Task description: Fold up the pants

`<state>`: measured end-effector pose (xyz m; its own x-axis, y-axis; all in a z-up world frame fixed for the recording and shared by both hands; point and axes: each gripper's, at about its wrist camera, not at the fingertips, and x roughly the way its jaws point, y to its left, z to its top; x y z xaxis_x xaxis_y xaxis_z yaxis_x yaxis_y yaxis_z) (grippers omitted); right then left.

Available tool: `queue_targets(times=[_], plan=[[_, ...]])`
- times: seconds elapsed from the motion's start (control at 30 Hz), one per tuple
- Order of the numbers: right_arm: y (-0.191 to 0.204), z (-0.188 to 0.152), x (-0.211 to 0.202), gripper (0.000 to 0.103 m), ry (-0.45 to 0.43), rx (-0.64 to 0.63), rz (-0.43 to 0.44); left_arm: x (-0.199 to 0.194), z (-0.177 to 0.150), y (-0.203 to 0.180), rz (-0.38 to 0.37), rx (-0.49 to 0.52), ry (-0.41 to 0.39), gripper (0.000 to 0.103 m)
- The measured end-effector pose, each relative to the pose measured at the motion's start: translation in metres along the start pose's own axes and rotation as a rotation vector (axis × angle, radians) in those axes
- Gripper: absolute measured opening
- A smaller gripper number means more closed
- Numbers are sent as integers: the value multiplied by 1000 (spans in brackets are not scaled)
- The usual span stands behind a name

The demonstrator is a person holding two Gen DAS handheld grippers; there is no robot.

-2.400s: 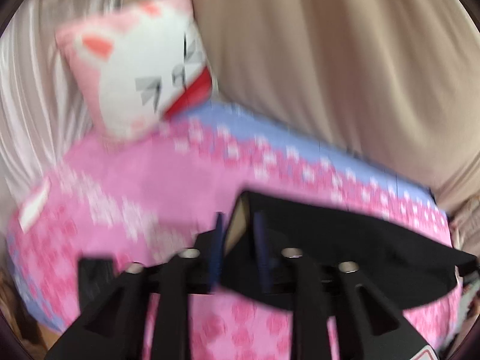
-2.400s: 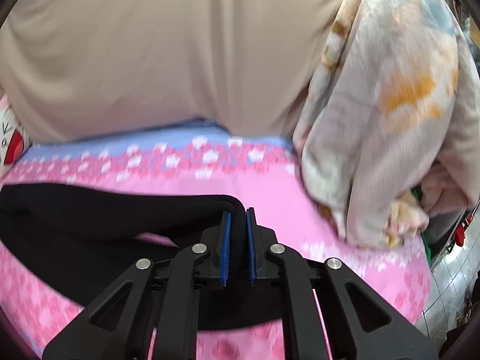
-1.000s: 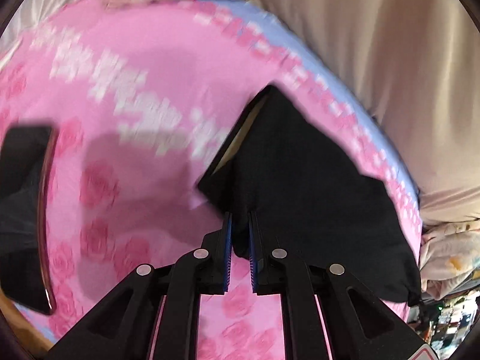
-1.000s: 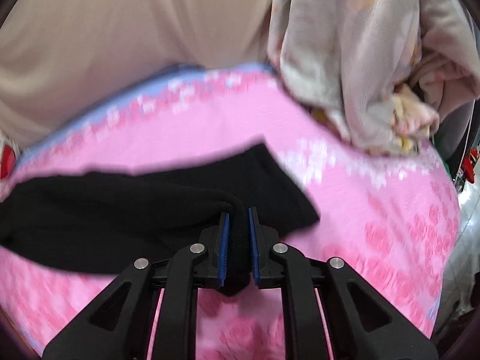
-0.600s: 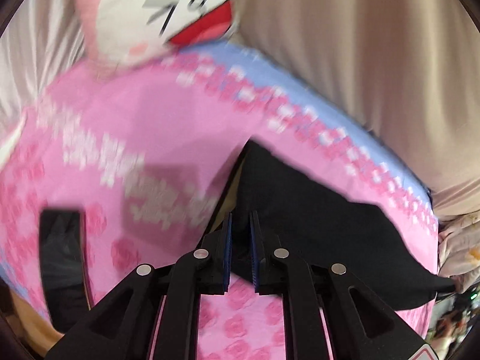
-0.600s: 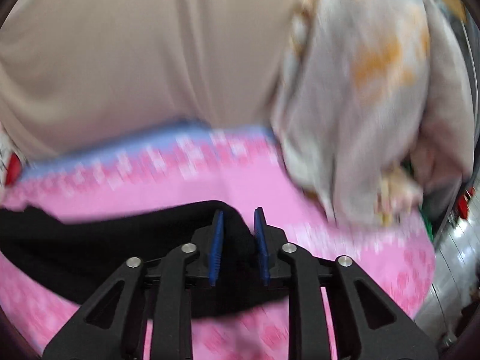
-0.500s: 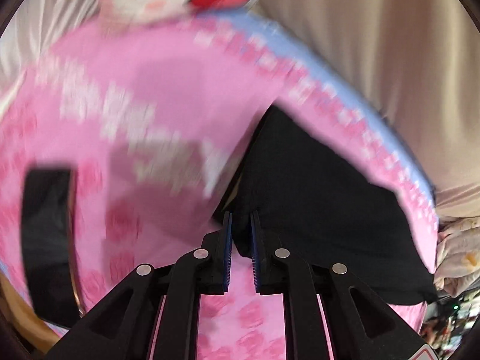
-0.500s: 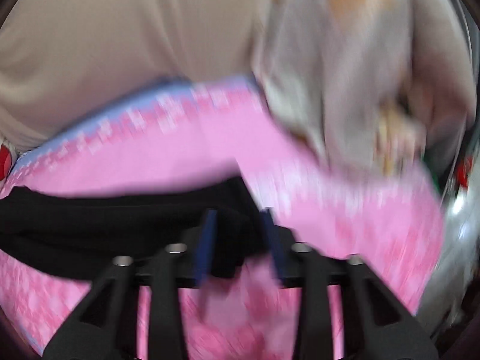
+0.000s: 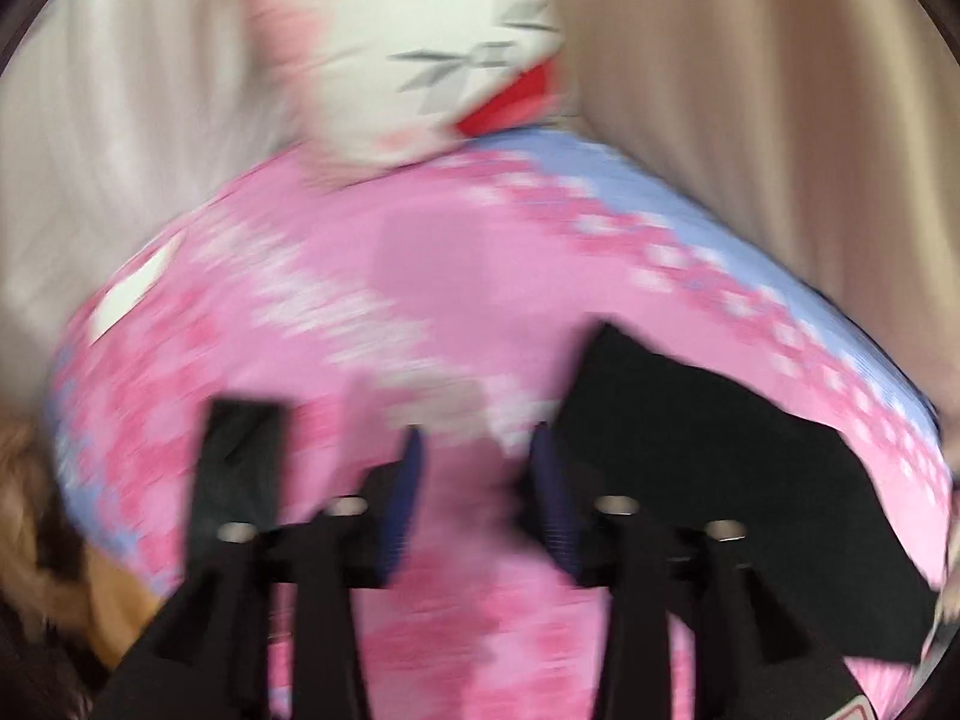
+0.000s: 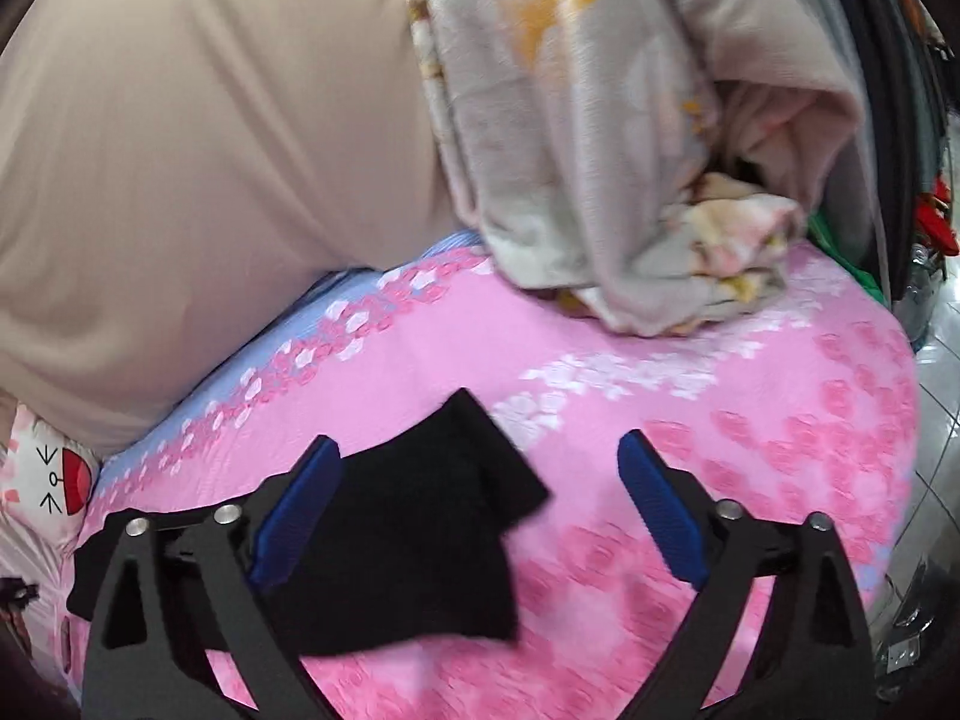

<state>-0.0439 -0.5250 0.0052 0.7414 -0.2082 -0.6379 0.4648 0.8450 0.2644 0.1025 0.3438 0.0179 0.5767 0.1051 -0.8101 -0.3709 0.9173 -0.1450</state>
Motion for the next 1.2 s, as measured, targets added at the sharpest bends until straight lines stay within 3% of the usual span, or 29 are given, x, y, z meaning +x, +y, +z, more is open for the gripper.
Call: queue_targets(times=[0.1, 0.2, 0.33, 0.43, 0.5, 0.57, 0.63, 0.67, 0.7, 0.87, 0.93, 0.97, 1.0, 1.03, 1.07, 1.1, 1.17, 1.2], plan=[[24, -3, 20, 92, 47, -40, 15, 31, 8, -53, -54, 82, 29, 54], [44, -15, 33, 92, 77, -119, -29, 73, 16, -73, -55, 65, 89, 54], [39, -24, 53, 92, 159, -191, -135, 118, 18, -65, 40, 30, 109, 54], [40, -26, 61, 92, 180, -220, -121, 130, 6, -53, 55, 6, 113, 56], [49, -30, 73, 90, 207, -284, -134, 127, -1, -48, 61, 14, 58, 61], [59, -41, 93, 44, 307, -351, -181, 127, -7, -45, 79, 8, 49, 71], [69, -50, 93, 33, 313, -423, -223, 127, -9, -38, 58, -18, 47, 72], [71, -50, 90, 11, 308, -433, -231, 127, -10, -35, 39, -37, 48, 72], [73, -48, 86, 9, 294, -439, -245, 127, -10, -31, 24, -51, 48, 72], [104, 4, 53, 9, 96, -495, -271, 127, -5, -39, 43, -57, 26, 72], [111, 19, 62, 10, 62, -530, -290, 124, -3, -43, 68, -54, 2, 71], [107, 20, 75, 13, 70, -534, -321, 122, -3, -45, 67, -58, -14, 71], [93, 14, 101, 19, 136, -531, -373, 122, -4, -46, 65, -60, -17, 71], [81, 5, 122, 33, 219, -520, -421, 122, -6, -47, 67, -60, -19, 71], [64, -6, 139, 34, 290, -498, -468, 121, -7, -47, 74, -58, -22, 71], [61, -10, 134, 35, 245, -474, -450, 120, -9, -46, 82, -55, -25, 71], [65, -7, 100, 58, 108, -393, -449, 115, -11, -41, 95, -46, -32, 71], [72, -5, 87, 59, 65, -378, -429, 112, -11, -37, 108, -45, -35, 71]])
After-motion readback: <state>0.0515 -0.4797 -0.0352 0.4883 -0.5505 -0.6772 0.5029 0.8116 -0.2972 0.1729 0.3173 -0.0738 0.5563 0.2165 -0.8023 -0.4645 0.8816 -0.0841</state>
